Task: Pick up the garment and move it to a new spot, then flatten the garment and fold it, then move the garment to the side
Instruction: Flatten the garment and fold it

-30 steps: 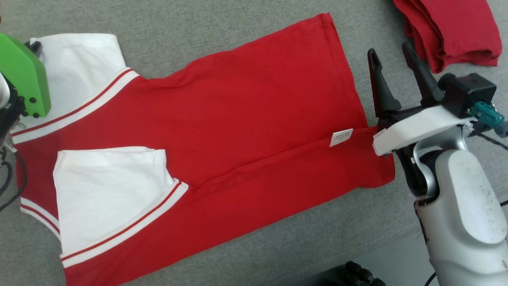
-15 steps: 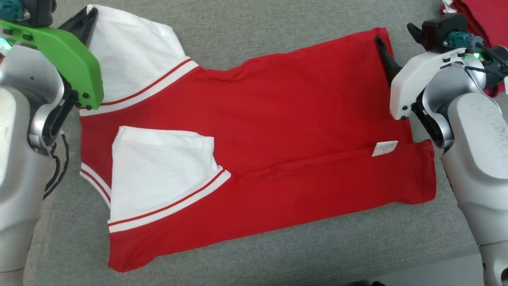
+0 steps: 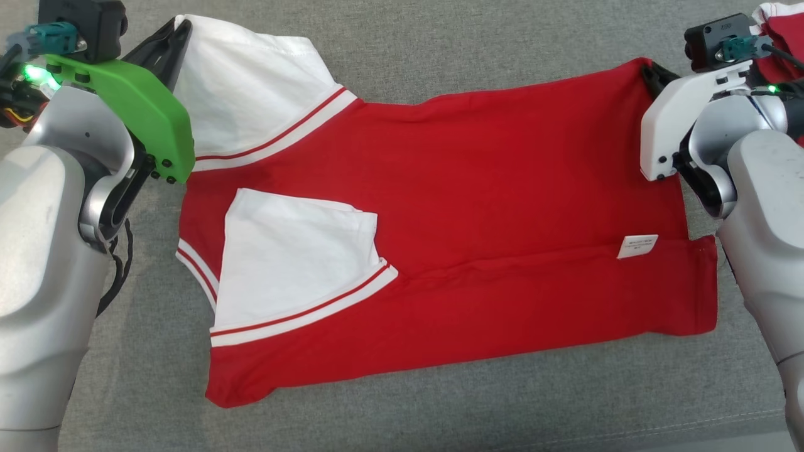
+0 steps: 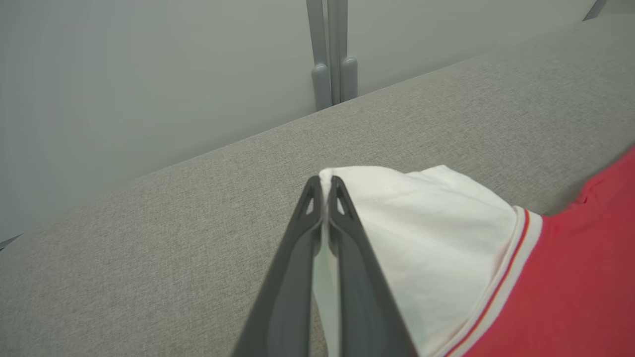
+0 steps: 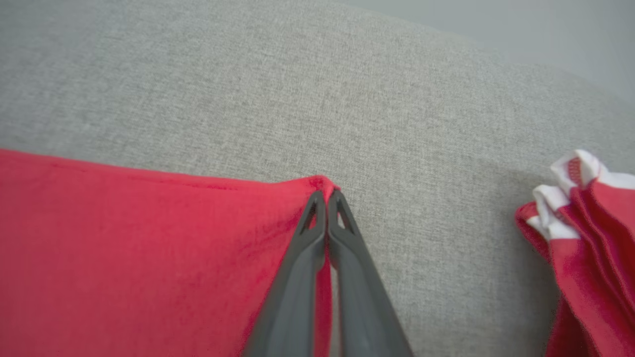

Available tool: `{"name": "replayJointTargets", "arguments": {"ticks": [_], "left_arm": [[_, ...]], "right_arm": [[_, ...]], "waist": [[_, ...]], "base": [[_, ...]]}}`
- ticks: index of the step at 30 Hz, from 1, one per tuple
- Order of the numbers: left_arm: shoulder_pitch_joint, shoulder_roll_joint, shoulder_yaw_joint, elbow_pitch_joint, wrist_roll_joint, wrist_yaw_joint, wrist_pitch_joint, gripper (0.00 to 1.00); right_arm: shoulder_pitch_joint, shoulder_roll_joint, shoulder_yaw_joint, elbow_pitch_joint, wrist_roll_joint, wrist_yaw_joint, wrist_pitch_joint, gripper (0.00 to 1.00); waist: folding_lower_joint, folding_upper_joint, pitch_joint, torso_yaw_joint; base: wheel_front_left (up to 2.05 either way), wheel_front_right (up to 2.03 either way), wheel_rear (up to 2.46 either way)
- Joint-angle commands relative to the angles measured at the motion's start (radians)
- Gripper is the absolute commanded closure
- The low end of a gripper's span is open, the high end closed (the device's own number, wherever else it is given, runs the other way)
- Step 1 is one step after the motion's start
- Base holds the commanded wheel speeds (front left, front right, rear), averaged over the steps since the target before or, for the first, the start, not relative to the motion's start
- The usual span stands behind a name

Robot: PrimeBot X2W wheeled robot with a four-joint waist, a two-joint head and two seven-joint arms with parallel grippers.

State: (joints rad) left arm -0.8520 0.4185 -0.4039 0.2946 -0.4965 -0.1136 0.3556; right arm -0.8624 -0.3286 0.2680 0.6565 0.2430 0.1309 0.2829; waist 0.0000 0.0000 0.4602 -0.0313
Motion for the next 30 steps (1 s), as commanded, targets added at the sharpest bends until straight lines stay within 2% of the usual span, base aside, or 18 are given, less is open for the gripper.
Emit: {"name": "replayJointTargets", "arguments": {"ticks": [1, 10, 16, 22, 30], "left_arm": [[0.008, -0.001, 0.001, 0.005, -0.002, 0.0, -0.015, 1.0], [0.028, -0.012, 0.005, 0.007, -0.011, 0.003, -0.091, 1.0], [0.152, -0.003, -0.002, -0.093, -0.028, 0.012, -0.131, 1.0], [0.352, 0.019, 0.0, -0.258, -0.038, 0.065, -0.163, 1.0], [0.645, 0.012, -0.008, -0.426, -0.081, 0.158, -0.173, 1.0]], "right_arm": [[-0.019, -0.004, -0.009, 0.017, -0.006, 0.0, -0.041, 1.0], [-0.006, 0.025, -0.031, 0.081, -0.014, -0.001, -0.24, 1.0], [0.099, 0.024, -0.035, 0.045, 0.021, -0.001, -0.36, 1.0], [0.266, 0.018, -0.089, -0.051, 0.037, -0.001, -0.427, 1.0], [0.517, 0.056, -0.242, -0.219, 0.035, -0.001, -0.408, 1.0]], "waist": [[0.0, 0.0, -0.004, -0.001], [0.0, 0.0, -0.057, -0.01], [0.0, 0.0, -0.113, -0.003], [0.0, 0.0, -0.17, 0.014], [0.0, 0.0, -0.239, 0.046]], "base": [[0.0, 0.0, 0.0], [0.0, 0.0, 0.0], [0.0, 0.0, 0.0], [0.0, 0.0, 0.0], [0.0, 0.0, 0.0]]}}
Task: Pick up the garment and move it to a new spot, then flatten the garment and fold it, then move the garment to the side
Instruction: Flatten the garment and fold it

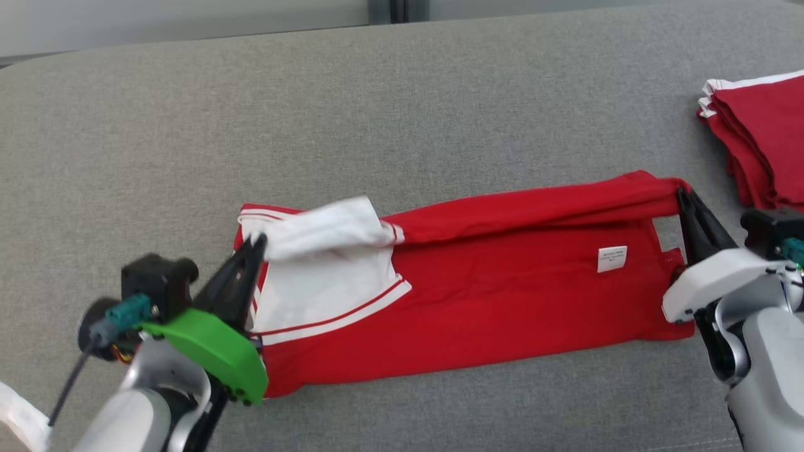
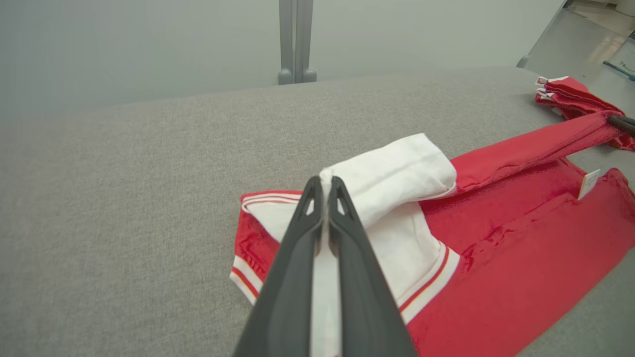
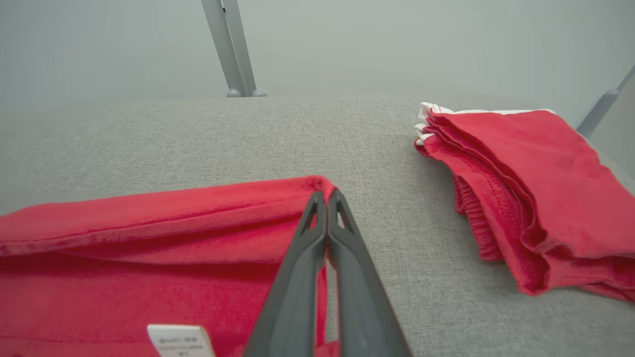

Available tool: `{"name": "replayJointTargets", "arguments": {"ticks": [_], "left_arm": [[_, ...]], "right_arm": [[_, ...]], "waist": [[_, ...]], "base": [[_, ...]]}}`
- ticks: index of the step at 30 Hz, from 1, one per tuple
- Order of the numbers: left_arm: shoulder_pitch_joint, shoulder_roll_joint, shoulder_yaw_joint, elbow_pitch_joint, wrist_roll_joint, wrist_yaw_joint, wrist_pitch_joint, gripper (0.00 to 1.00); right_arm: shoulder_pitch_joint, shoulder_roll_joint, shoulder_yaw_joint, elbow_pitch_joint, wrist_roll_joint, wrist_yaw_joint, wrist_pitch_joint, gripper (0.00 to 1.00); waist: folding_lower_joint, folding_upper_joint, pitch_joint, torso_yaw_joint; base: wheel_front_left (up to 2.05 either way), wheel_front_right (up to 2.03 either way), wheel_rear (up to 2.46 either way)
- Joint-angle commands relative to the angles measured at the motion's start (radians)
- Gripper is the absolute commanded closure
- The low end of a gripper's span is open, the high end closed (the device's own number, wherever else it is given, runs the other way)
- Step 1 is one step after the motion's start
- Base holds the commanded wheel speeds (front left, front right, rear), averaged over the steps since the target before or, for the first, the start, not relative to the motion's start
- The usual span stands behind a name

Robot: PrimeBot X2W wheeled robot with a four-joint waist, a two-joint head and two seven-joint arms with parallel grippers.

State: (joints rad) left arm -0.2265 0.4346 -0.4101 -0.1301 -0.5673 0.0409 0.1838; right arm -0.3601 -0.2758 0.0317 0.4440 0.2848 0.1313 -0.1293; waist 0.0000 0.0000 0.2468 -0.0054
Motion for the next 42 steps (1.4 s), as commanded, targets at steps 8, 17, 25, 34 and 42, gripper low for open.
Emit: {"name": "replayJointTargets", "arguments": {"ticks": [8, 17, 25, 34, 42], "left_arm": [[0.172, -0.057, -0.03, 0.04, -0.056, 0.026, -0.047, 1.0], [0.167, -0.1, -0.038, 0.194, -0.053, 0.031, -0.118, 0.13], [0.203, -0.122, 0.022, 0.204, -0.048, 0.078, -0.248, 0.0], [0.164, -0.14, 0.052, 0.212, 0.0, 0.133, -0.349, 0.0], [0.13, -0.164, 0.044, 0.246, 0.017, 0.153, -0.38, 0.0]], "right_arm": [[0.2, 0.08, -0.125, -0.167, -0.042, -0.001, 0.06, 1.0], [0.255, 0.126, -0.165, -0.218, -0.074, -0.001, 0.089, 0.69], [0.299, 0.163, -0.234, -0.222, -0.079, -0.001, 0.065, 0.0], [0.327, 0.177, -0.272, -0.246, -0.084, -0.001, 0.087, 0.0], [0.232, 0.093, -0.197, -0.175, -0.086, -0.001, 0.248, 0.0]], "waist": [[0.0, 0.0, -0.065, 0.049], [0.0, 0.0, -0.064, 0.04], [0.0, 0.0, -0.08, 0.04], [0.0, 0.0, -0.113, 0.045], [0.0, 0.0, -0.115, 0.054]], "base": [[0.0, 0.0, 0.0], [0.0, 0.0, 0.0], [0.0, 0.0, 0.0], [0.0, 0.0, 0.0], [0.0, 0.0, 0.0]]}}
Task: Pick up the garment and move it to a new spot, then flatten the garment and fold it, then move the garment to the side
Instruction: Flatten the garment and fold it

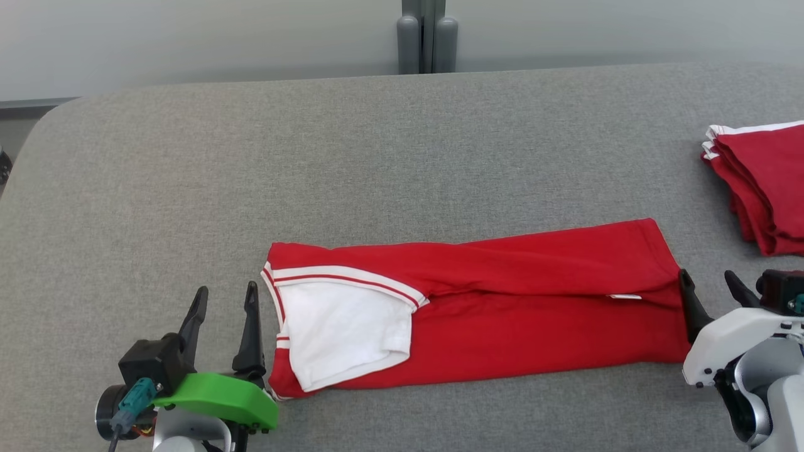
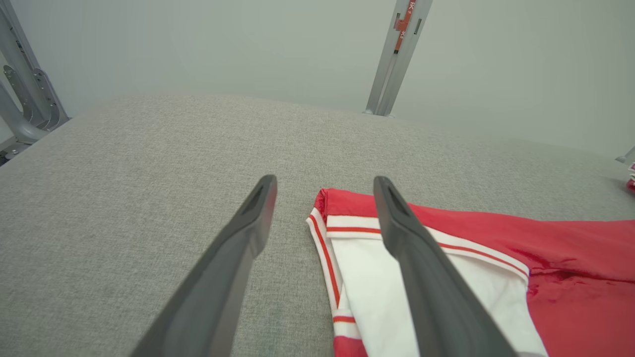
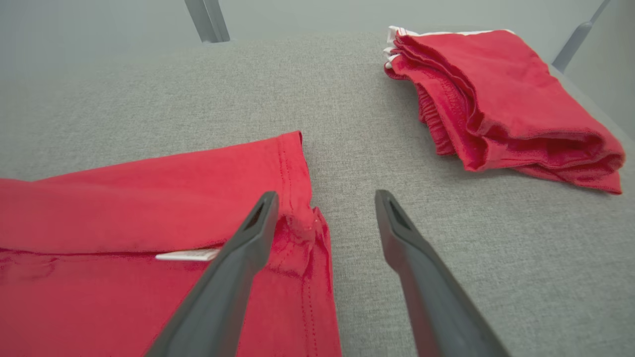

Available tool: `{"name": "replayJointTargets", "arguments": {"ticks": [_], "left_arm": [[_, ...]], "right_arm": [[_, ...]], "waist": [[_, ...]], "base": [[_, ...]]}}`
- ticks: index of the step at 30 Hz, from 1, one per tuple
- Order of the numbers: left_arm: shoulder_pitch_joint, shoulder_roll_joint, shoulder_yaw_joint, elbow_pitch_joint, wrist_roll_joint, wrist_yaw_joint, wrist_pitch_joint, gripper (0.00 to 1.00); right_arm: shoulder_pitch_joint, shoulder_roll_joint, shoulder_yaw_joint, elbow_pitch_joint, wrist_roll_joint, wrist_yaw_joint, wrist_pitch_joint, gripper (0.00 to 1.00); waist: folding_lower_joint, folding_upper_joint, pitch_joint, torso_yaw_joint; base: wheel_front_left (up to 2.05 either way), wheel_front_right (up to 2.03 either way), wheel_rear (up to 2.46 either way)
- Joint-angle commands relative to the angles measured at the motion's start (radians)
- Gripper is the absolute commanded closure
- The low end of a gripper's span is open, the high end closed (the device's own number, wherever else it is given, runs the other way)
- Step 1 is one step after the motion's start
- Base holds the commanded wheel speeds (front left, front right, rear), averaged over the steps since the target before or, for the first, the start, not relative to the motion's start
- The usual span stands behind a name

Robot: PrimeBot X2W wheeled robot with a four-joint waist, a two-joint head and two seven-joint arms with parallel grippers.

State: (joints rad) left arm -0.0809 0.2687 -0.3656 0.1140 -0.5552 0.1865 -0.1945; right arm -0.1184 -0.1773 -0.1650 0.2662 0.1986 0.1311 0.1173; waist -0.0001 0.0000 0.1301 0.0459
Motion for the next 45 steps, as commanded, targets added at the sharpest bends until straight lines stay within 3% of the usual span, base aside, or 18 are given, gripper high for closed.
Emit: {"name": "replayJointTargets", "arguments": {"ticks": [1, 11, 18, 19, 20, 21, 23, 24, 25, 32, 40, 45], "left_arm": [[-0.02, 0.0, 0.0, 0.007, 0.004, 0.009, -0.007, 0.0], [-0.031, -0.008, 0.008, 0.036, -0.002, 0.013, -0.023, 0.0], [-0.036, -0.001, 0.02, 0.044, -0.013, 0.009, -0.03, 0.0], [-0.036, 0.001, 0.021, 0.046, -0.013, 0.01, -0.032, 0.0], [-0.036, 0.002, 0.022, 0.047, -0.013, 0.01, -0.033, 0.0], [-0.036, 0.004, 0.023, 0.048, -0.013, 0.01, -0.034, 0.0], [-0.036, 0.006, 0.023, 0.049, -0.013, 0.012, -0.035, 0.0], [-0.037, 0.007, 0.023, 0.05, -0.013, 0.013, -0.035, 0.0], [-0.037, 0.008, 0.022, 0.05, -0.012, 0.014, -0.035, 0.0], [-0.027, 0.01, 0.022, 0.053, -0.019, 0.016, -0.038, 0.0], [-0.007, 0.018, 0.028, 0.061, -0.027, 0.022, -0.035, 0.0], [-0.003, 0.027, 0.028, 0.06, -0.024, 0.024, -0.03, 0.0]], "right_arm": [[-0.024, -0.025, 0.013, 0.023, -0.002, -0.001, 0.018, 0.0], [-0.096, -0.111, 0.11, 0.172, 0.08, -0.001, 0.158, 0.0], [-0.134, -0.118, 0.156, 0.267, 0.124, -0.001, 0.181, 0.0], [-0.141, -0.116, 0.164, 0.281, 0.127, -0.001, 0.182, 0.06], [-0.147, -0.113, 0.17, 0.294, 0.13, -0.001, 0.185, 0.33], [-0.153, -0.109, 0.175, 0.308, 0.134, -0.001, 0.187, 0.53], [-0.168, -0.107, 0.184, 0.334, 0.138, -0.001, 0.18, 0.7], [-0.175, -0.108, 0.19, 0.348, 0.137, -0.001, 0.176, 0.93], [-0.18, -0.109, 0.193, 0.358, 0.137, -0.001, 0.172, 1.0], [-0.212, -0.149, 0.189, 0.391, 0.15, -0.002, 0.103, 1.0], [-0.155, -0.216, 0.142, 0.344, 0.182, -0.001, 0.075, 1.0], [-0.125, -0.184, 0.128, 0.284, 0.22, -0.001, 0.084, 1.0]], "waist": [[0.0001, 0.0, 0.003, 0.007], [0.0001, 0.0, 0.013, 0.054], [0.0001, 0.0, 0.016, 0.064], [0.0001, 0.0, 0.016, 0.063], [0.0001, 0.0, 0.015, 0.063], [0.0001, 0.0, 0.015, 0.062], [0.0001, 0.0, 0.015, 0.06], [0.0001, 0.0, 0.014, 0.058], [0.0001, 0.0, 0.014, 0.057], [0.0001, 0.0, 0.001, 0.036], [0.0001, 0.0, -0.026, 0.001], [0.0001, 0.0, -0.036, -0.02]], "base": [[0.0, 0.0, 0.0], [0.0, 0.0, 0.0], [0.0, 0.0, 0.0], [0.0, 0.0, 0.0], [0.0, 0.0, 0.0], [0.0, 0.0, 0.0], [0.0, 0.0, 0.0], [0.0, 0.0, 0.0], [0.0, 0.0, 0.0], [0.0, 0.0, 0.0], [0.0, 0.0, 0.0], [0.0, 0.0, 0.0]]}}
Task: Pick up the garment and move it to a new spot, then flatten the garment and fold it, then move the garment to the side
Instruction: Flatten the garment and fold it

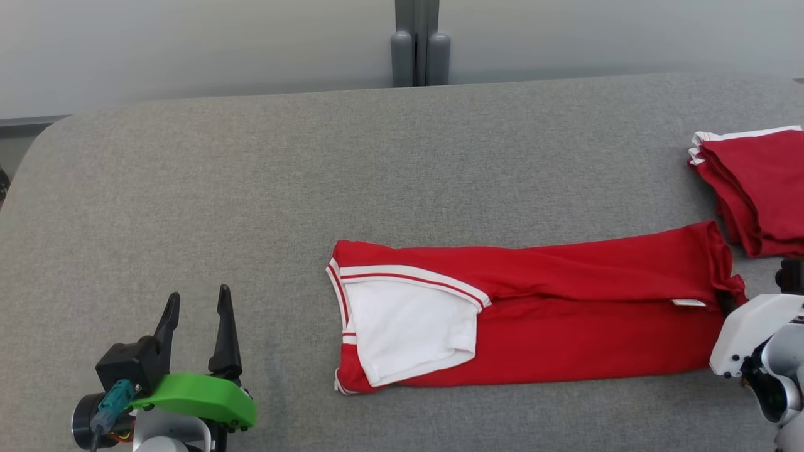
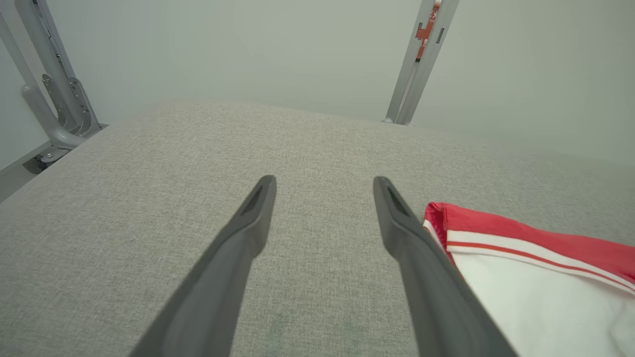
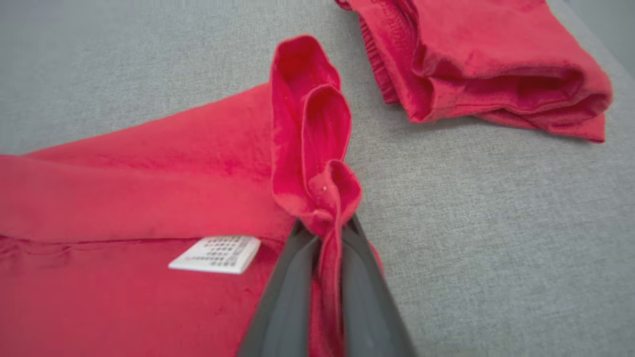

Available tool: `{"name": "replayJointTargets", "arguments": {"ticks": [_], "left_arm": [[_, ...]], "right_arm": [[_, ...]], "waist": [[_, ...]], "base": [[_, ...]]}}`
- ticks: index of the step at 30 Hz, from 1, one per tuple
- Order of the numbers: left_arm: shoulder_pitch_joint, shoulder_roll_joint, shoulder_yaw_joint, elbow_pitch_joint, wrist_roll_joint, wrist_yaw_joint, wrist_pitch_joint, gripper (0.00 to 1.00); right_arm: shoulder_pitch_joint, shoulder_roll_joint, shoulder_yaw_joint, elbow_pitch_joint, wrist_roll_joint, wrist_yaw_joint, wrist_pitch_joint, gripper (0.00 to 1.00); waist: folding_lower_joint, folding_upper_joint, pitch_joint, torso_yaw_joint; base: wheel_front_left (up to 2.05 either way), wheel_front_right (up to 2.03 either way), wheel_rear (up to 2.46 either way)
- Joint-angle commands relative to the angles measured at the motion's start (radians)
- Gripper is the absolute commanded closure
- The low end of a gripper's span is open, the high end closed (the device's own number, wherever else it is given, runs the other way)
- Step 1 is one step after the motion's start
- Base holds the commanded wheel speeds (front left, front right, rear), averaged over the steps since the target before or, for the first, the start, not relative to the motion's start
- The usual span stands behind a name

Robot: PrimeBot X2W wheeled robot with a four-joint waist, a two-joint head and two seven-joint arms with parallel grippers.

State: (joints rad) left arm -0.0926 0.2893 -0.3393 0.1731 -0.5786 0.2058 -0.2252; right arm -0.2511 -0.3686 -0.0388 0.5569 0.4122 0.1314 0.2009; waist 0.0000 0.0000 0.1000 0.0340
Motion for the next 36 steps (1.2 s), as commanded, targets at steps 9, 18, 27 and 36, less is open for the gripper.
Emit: {"name": "replayJointTargets", "arguments": {"ticks": [9, 18, 27, 36], "left_arm": [[0.004, 0.003, -0.02, 0.003, 0.002, -0.002, 0.011, 0.0], [0.001, -0.006, -0.036, 0.013, -0.006, -0.011, 0.015, 0.0], [-0.017, -0.015, -0.049, 0.023, -0.012, -0.021, 0.013, 0.0], [-0.053, -0.038, -0.066, 0.043, -0.01, -0.032, 0.001, 0.0]], "right_arm": [[0.049, 0.079, 0.076, -0.198, 0.156, -0.001, 0.057, 1.0], [0.091, 0.152, 0.202, -0.436, 0.271, -0.001, 0.127, 1.0], [0.049, 0.271, 0.346, -0.471, 0.309, -0.001, 0.133, 1.0], [-0.052, 0.316, 0.429, -0.297, 0.366, -0.001, 0.055, 1.0]], "waist": [[0.0, 0.0, -0.017, -0.003], [0.0, 0.0, -0.027, 0.052], [0.0, 0.0, -0.028, 0.117], [0.0, 0.0, -0.004, 0.192]], "base": [[0.0, 0.0, 0.0], [0.0, 0.0, 0.0], [0.0, 0.0, 0.0], [0.0, 0.0, 0.0]]}}
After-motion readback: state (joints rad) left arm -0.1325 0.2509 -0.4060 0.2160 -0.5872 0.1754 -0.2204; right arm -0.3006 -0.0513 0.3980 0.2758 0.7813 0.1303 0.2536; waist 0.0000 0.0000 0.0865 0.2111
